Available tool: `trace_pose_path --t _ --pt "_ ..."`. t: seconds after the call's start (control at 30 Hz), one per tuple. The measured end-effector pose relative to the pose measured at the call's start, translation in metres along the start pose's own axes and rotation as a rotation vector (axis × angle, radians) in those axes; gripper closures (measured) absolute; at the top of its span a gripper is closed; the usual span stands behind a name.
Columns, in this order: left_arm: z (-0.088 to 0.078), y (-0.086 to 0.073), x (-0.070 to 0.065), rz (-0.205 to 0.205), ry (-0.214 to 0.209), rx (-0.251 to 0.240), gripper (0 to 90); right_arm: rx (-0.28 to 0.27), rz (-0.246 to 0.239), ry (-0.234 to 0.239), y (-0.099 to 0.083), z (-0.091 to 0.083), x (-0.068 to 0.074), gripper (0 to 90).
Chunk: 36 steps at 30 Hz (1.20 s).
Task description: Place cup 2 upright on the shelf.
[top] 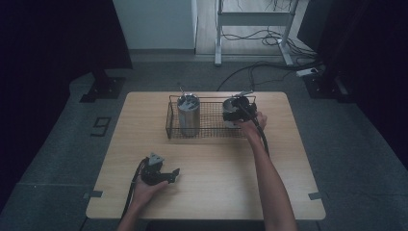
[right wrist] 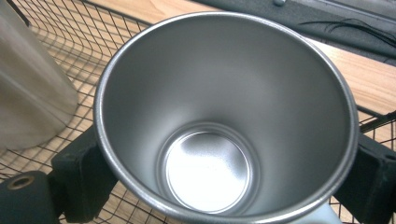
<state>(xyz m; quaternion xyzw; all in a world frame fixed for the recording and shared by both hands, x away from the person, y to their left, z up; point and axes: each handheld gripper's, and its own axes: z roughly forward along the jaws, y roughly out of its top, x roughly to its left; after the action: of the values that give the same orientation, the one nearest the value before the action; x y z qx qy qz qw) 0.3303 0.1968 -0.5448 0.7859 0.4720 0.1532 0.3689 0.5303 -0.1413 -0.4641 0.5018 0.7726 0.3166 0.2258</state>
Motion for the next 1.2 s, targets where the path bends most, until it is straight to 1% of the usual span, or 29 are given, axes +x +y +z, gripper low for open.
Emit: trace_pose_path --t 0.3,0.4,0.57,0.63,0.67,0.77,0.93,1.1,1.2 --pt "0.001 0.0 0.0 0.001 -0.002 0.003 14.3 0.025 -0.001 0.006 -0.004 0.007 0.0 8.0" --pt "0.001 0.0 0.0 0.002 -0.004 0.004 14.4 0.047 -0.018 -0.012 -0.006 0.011 0.0 8.0" --pt "0.0 0.0 0.001 -0.001 -0.005 0.005 14.5 0.059 -0.024 -0.012 -0.01 0.015 -0.002 7.9" --pt "0.0 0.0 0.001 -0.001 -0.005 0.005 14.5 0.056 -0.02 -0.009 -0.011 0.015 -0.002 7.9" --pt "0.0 0.0 0.001 0.0 -0.006 0.006 14.5 0.057 -0.01 -0.003 -0.012 0.015 -0.005 7.9" --pt "0.001 0.0 0.0 0.001 -0.006 0.006 14.5 0.061 -0.017 -0.002 -0.013 0.015 -0.005 7.9" --pt "0.001 -0.001 0.0 0.001 -0.006 0.007 14.5 0.089 -0.004 0.016 -0.014 0.011 -0.007 7.8" --pt "0.001 0.0 0.001 -0.001 -0.009 0.008 14.5 0.101 -0.012 0.015 -0.015 0.008 -0.006 7.5" --pt "0.001 0.0 0.0 0.0 -0.008 0.009 14.5 0.097 -0.009 0.015 -0.016 0.007 -0.006 7.5"
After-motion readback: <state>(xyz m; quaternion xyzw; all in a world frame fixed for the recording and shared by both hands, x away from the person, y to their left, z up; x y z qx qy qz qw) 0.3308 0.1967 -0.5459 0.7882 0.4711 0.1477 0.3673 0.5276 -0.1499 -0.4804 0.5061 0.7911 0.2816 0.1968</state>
